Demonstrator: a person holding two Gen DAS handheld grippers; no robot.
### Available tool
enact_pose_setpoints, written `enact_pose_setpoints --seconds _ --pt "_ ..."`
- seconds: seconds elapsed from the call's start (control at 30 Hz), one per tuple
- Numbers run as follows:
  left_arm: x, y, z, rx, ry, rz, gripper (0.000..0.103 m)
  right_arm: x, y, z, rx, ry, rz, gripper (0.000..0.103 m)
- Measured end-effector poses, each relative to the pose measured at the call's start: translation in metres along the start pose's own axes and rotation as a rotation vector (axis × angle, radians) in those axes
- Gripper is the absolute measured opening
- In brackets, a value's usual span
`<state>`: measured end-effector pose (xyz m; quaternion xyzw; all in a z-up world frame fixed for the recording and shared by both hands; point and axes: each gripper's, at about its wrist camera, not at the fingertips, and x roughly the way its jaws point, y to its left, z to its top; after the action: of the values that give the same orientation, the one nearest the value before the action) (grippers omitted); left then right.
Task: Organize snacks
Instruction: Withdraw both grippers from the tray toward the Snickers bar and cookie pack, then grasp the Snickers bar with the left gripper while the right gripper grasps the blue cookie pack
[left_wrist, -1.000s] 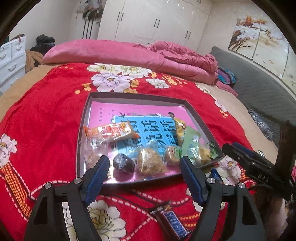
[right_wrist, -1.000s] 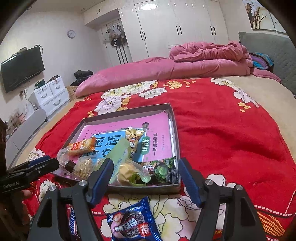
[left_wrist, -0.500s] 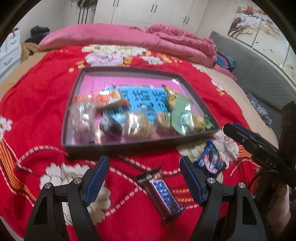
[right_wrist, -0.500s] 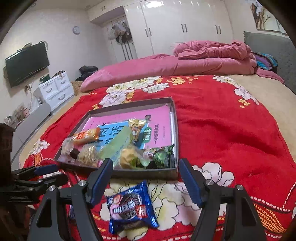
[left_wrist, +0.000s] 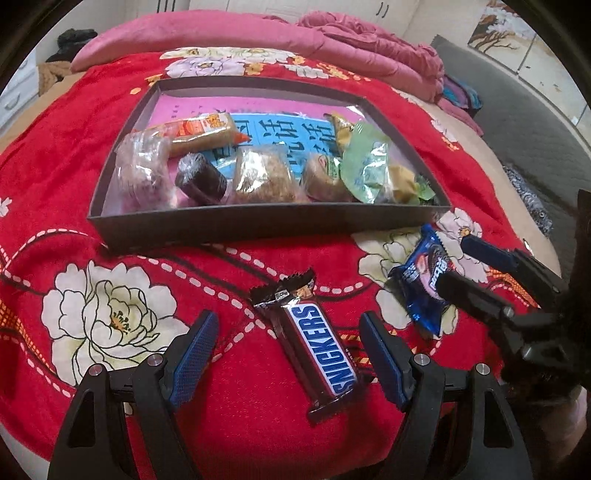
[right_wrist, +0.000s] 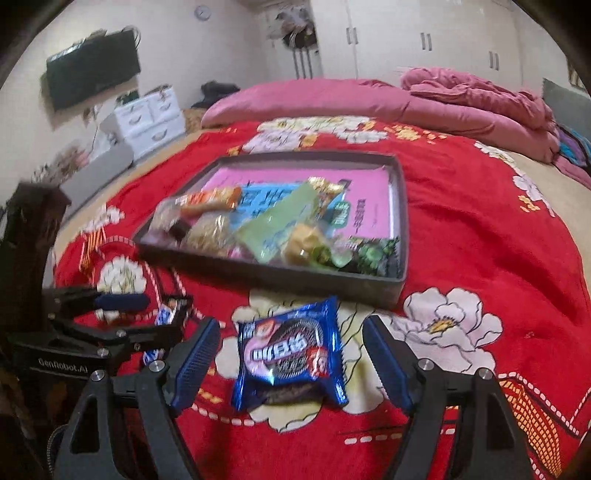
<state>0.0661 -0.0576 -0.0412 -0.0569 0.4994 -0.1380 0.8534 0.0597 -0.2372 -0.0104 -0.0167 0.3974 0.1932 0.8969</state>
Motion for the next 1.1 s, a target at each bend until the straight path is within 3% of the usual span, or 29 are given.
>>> enact_pose_setpoints --seconds 0.3,0.43,0.57,0.6,0.67,0.77,0.83,1.1 --pt "0.007 -0.011 -0.004 0.074 0.008 0.069 0.079 0.021 0.009 -0.010 -0.093 0.084 -0.072 0.079" --pt "0.007 -0.012 -0.005 0.083 0.009 0.061 0.065 0.030 0.010 -0.011 -0.107 0.103 -0.094 0.079" --pt "0.008 -0.017 -0.007 0.116 0.018 0.079 0.062 0.034 0.012 -0.012 -0.121 0.109 -0.101 0.079" --pt "0.008 -0.019 -0.008 0.126 0.019 0.085 0.061 0.034 0.012 -0.012 -0.120 0.109 -0.097 0.077" --pt "0.007 -0.023 -0.008 0.142 0.020 0.077 0.046 0.035 0.012 -0.013 -0.120 0.110 -0.087 0.072" --pt "0.005 -0.028 -0.009 0.171 0.010 0.098 0.039 0.031 0.015 -0.012 -0.124 0.097 -0.073 0.060" --pt "0.004 -0.025 -0.008 0.162 0.007 0.086 0.034 0.029 0.015 -0.010 -0.116 0.088 -0.067 0.058" --pt "-0.016 -0.013 0.001 0.091 -0.047 0.010 0.030 0.008 0.004 -0.002 -0.029 0.009 0.005 0.055"
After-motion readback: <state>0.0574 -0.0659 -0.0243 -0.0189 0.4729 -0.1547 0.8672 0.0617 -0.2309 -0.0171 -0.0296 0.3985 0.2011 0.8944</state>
